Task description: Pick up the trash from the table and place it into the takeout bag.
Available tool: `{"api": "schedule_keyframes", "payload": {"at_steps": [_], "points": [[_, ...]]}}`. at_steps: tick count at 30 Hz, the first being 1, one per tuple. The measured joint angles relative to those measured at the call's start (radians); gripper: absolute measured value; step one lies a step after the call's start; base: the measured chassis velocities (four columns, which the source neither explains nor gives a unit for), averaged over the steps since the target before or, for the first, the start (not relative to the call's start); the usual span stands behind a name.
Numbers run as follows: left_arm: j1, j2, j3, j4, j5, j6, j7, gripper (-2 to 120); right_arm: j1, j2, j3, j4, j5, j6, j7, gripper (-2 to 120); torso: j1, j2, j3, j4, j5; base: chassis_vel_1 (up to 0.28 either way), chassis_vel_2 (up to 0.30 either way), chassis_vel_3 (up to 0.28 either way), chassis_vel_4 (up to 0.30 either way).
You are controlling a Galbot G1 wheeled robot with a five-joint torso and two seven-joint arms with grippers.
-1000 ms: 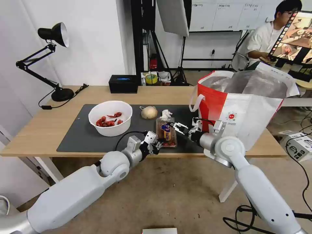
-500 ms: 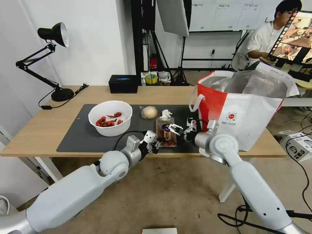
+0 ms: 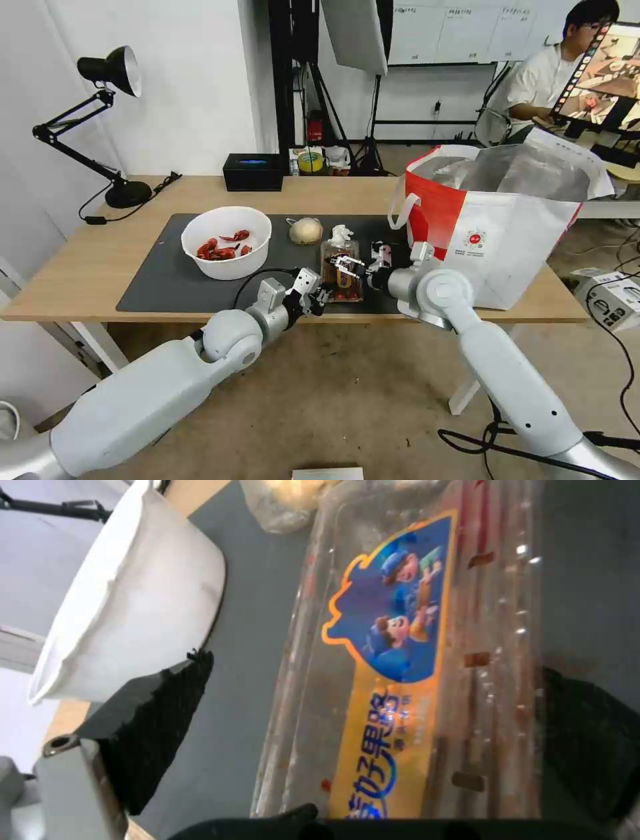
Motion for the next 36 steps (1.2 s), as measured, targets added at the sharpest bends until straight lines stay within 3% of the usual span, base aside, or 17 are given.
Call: {"api": "schedule_keyframes", "payload": {"at_steps": [3,7,15,16,18,27,30,36], "points": [[-0.001,0.001,0.001,-0.001,0.0,0.0,0.0,0,0.004,0.003,-0.005,-0.001,0.004,-0.005,-0.003,100,0.0,0.0,0.0,-0.0001,0.0,0.0,0.0,0.0,0.0],[0.001,0.001,-0.001,-0.003,0.0,-0.001,0.0,0,0.006,0.004,-0.012,-0.003,0.005,-0.005,-0.003,91,0.0,0.0,0.0,0.0,0.0,0.0,0.0,0.0,0.0],[0.005,0.0,-0.008,-0.002,-0.001,-0.003,0.0,0,0.006,-0.002,-0.013,-0.019,0.002,-0.004,-0.001,57,0.0,0.0,0.0,-0.0002,0.0,0.0,0.0,0.0,0.0],[0.005,0.0,-0.008,-0.002,-0.001,-0.003,0.0,0,0.006,-0.002,-0.013,-0.019,0.002,-0.004,-0.001,57,0.0,0.0,0.0,-0.0002,0.0,0.0,0.0,0.0,0.0],[0.004,0.002,-0.008,-0.002,-0.002,-0.003,0.0,0,0.013,-0.003,-0.013,-0.026,0.002,-0.004,0.003,45,0.0,0.0,0.0,-0.0001,0.0,0.0,0.0,0.0,0.0],[0.01,0.016,-0.013,-0.012,-0.003,-0.005,0.004,0,0.02,-0.003,-0.014,-0.04,0.002,0.004,0.005,18,0.0,0.0,0.0,-0.0001,0.0,0.0,0.0,0.0,0.0],[0.024,0.025,-0.024,-0.02,-0.003,-0.008,0.005,0,0.02,0.003,-0.015,-0.045,0.001,0.012,0.004,2,0.0,0.0,0.0,-0.0001,0.0,0.0,0.0,0.0,0.0],[0.045,0.042,-0.044,-0.032,-0.003,-0.022,0.007,0,0.017,0.008,-0.014,-0.047,0.0,0.018,0.004,0,0.0,0.0,0.0,-0.0001,0.0,0.0,0.0,0.0,0.0]]}}
